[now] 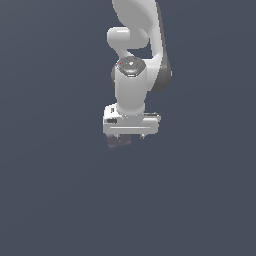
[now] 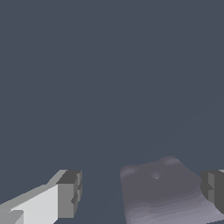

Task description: Pick up the object and move it to a goal position.

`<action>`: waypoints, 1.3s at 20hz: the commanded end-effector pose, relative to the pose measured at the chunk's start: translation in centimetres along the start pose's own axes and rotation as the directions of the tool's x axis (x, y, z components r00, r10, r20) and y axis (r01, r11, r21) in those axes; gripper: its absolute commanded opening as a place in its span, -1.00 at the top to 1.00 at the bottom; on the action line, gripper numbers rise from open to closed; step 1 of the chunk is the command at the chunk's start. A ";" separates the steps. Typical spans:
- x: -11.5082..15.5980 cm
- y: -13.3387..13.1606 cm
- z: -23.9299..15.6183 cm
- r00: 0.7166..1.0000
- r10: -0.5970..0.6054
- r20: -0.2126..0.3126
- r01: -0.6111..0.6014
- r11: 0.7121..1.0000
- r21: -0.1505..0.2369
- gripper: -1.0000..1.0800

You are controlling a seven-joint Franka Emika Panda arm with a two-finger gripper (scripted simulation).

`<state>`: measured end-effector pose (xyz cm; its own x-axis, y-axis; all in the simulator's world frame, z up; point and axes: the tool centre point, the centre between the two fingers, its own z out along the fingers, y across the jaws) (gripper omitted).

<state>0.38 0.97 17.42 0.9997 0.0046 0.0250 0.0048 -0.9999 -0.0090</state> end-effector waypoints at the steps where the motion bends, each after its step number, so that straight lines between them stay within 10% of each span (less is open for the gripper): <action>1: 0.0 0.0 0.0 1.000 0.000 0.000 0.000 1.000 0.000 -0.92; 26: -0.5 3.1 -0.9 0.984 0.179 -0.012 -0.179 0.984 -0.024 -0.92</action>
<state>-0.03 -2.12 18.35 0.9885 -0.1471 0.0354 -0.1476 -0.9890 0.0117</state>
